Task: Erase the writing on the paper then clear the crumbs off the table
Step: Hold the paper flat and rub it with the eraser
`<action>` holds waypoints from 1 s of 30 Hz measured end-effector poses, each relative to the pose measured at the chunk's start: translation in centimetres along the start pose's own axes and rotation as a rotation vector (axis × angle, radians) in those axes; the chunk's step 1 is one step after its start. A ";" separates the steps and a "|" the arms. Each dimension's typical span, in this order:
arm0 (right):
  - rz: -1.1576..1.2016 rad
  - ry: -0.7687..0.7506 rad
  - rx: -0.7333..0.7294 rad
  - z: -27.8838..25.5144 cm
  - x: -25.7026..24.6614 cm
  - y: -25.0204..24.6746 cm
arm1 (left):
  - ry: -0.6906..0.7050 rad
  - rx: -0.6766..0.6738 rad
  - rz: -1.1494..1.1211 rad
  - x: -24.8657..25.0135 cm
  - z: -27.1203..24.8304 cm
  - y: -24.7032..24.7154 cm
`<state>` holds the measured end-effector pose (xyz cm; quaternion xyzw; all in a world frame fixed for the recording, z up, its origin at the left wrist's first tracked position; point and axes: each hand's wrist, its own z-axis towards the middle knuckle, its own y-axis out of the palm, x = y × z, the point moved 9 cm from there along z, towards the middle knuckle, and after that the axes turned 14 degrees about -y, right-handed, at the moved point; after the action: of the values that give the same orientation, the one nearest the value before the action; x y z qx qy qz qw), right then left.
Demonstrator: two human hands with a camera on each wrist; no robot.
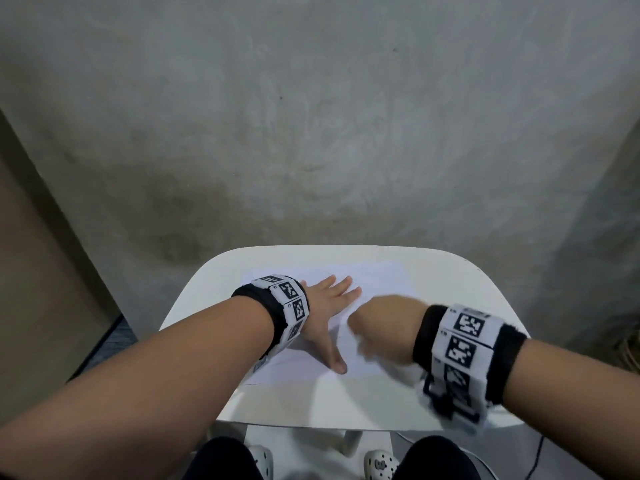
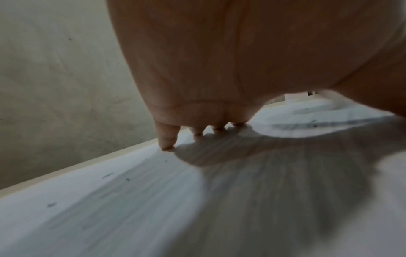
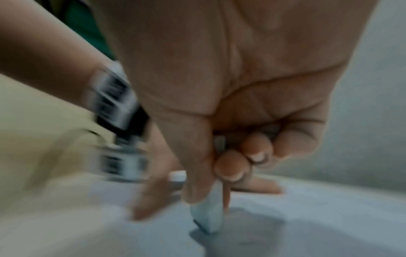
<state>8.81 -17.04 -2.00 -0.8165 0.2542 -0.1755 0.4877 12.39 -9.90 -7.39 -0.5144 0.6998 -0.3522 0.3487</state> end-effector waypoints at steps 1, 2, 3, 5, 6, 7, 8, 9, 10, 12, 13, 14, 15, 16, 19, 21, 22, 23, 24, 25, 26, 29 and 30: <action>0.025 -0.032 -0.038 0.2 -0.6 0.6 | 0.007 0.001 0.001 0.0 0.0 0.0; 0.039 -0.003 -0.029 0.2 0.3 0.1 | 0.013 -0.003 -0.006 0.0 0.0 -0.1; 0.051 0.065 0.015 0.5 2.5 -0.6 | 0.017 -0.009 -0.013 0.0 -0.1 -0.1; 0.023 0.183 0.093 0.6 5.9 -2.1 | 0.009 -0.011 -0.019 -0.1 0.1 -0.1; -0.001 0.190 0.092 0.6 5.7 -2.2 | 0.007 -0.008 -0.024 -0.1 0.1 -0.1; -0.008 0.144 0.074 0.9 4.3 -2.0 | 0.007 -0.005 -0.032 0.0 0.1 -0.1; 0.008 0.067 0.050 1.1 2.4 -1.4 | 0.007 0.000 -0.038 0.1 0.0 -0.2; 0.049 -0.019 0.011 0.9 0.1 -0.8 | 0.008 0.008 -0.042 0.2 -0.1 -0.2; 0.075 -0.065 -0.013 0.9 -0.8 -0.5 | 0.012 0.014 -0.046 0.2 -0.2 -0.3; 0.045 -0.002 0.020 1.2 1.9 -1.4 | 0.023 0.008 -0.040 0.2 -0.2 -0.3; 0.018 0.087 0.050 1.2 4.1 -2.3 | 0.021 0.001 -0.026 0.0 0.1 -0.1; -0.019 0.165 0.066 1.5 5.9 -2.6 | 0.015 -0.004 -0.017 -0.1 0.1 -0.1; -0.045 0.185 0.069 1.5 5.9 -2.7 | 0.009 -0.005 -0.022 0.0 0.1 -0.1; -0.050 0.135 0.059 1.5 4.1 -2.6 | 0.008 0.003 -0.035 0.0 0.0 -0.2; 0.069 -0.114 0.033 1.2 -2.0 -1.1 | 0.001 0.022 -0.047 0.4 -0.5 -0.5; 0.109 -0.053 0.025 1.5 0.2 -1.0 | 0.018 0.005 -0.060 0.2 -0.3 -0.4; 0.079 0.030 0.046 1.6 2.2 -1.6 | 0.019 -0.006 -0.055 0.1 0.0 -0.2; 0.031 0.112 0.072 1.5 3.9 -2.2 | 0.014 -0.011 -0.040 -0.1 0.2 -0.1; -0.002 0.136 0.077 1.6 4.1 -2.2 | 0.010 -0.013 -0.031 0.0 0.2 -0.1; -0.002 0.101 0.062 1.6 2.8 -2.1 | 0.003 -0.010 -0.025 0.1 0.2 -0.2; 0.024 0.024 0.051 1.7 0.8 -1.8 | 0.002 -0.003 -0.020 0.3 0.1 -0.3; 0.121 -0.093 0.039 1.3 -1.9 -1.2 | 0.016 0.015 -0.037 0.4 -0.3 -0.6; 0.114 -0.025 0.024 1.5 0.0 -1.2 | 0.024 0.012 -0.049 0.4 -0.3 -0.4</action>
<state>9.91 -15.46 -1.62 -0.7969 0.2920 -0.1406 0.5098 12.27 -10.36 -6.92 -0.5252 0.6888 -0.3711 0.3348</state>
